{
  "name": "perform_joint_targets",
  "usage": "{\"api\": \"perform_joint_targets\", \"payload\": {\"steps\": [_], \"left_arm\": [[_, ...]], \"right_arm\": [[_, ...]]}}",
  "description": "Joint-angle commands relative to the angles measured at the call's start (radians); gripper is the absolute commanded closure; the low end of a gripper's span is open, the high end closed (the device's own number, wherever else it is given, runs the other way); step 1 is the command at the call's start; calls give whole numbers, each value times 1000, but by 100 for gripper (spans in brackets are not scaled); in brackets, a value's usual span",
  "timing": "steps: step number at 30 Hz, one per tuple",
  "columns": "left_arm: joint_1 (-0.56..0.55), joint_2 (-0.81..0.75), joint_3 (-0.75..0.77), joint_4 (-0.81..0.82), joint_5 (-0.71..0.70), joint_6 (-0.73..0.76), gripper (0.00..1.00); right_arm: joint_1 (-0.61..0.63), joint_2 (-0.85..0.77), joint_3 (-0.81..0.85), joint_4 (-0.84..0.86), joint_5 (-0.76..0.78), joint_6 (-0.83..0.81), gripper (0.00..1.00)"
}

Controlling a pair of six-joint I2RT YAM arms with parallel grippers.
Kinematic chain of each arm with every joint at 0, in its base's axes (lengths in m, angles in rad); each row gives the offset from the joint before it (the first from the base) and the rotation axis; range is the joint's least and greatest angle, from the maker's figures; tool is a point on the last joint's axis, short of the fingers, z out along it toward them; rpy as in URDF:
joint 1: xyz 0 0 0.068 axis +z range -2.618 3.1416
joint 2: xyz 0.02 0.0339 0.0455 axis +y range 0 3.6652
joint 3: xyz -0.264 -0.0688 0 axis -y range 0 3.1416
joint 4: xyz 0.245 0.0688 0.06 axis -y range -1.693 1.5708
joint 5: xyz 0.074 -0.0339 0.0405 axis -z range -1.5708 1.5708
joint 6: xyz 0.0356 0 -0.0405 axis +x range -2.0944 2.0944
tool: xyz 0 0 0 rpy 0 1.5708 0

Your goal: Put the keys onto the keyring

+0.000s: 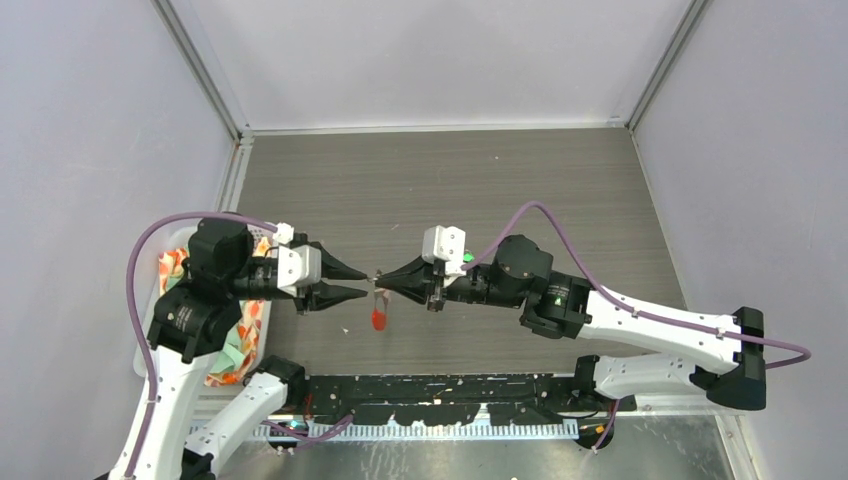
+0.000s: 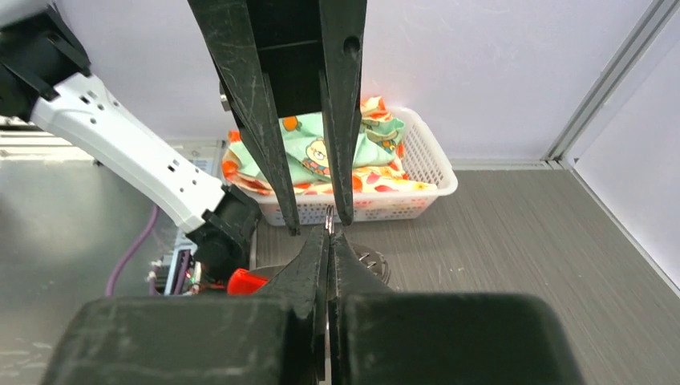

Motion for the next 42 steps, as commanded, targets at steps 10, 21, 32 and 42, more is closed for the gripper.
{"api": "perform_joint_targets", "payload": {"steps": [10, 21, 32, 42], "left_arm": [[-4, 8, 19, 99, 104, -163, 69], [-3, -21, -11, 186, 90, -241, 63], [-3, 36, 37, 91, -20, -237, 51], [-3, 35, 57, 64, 71, -222, 80]], "right_arm": [[3, -47, -55, 247, -2, 121, 99], [2, -21, -46, 255, -30, 130, 99], [1, -18, -30, 225, -58, 123, 99], [-4, -6, -26, 246, -44, 128, 99]]}}
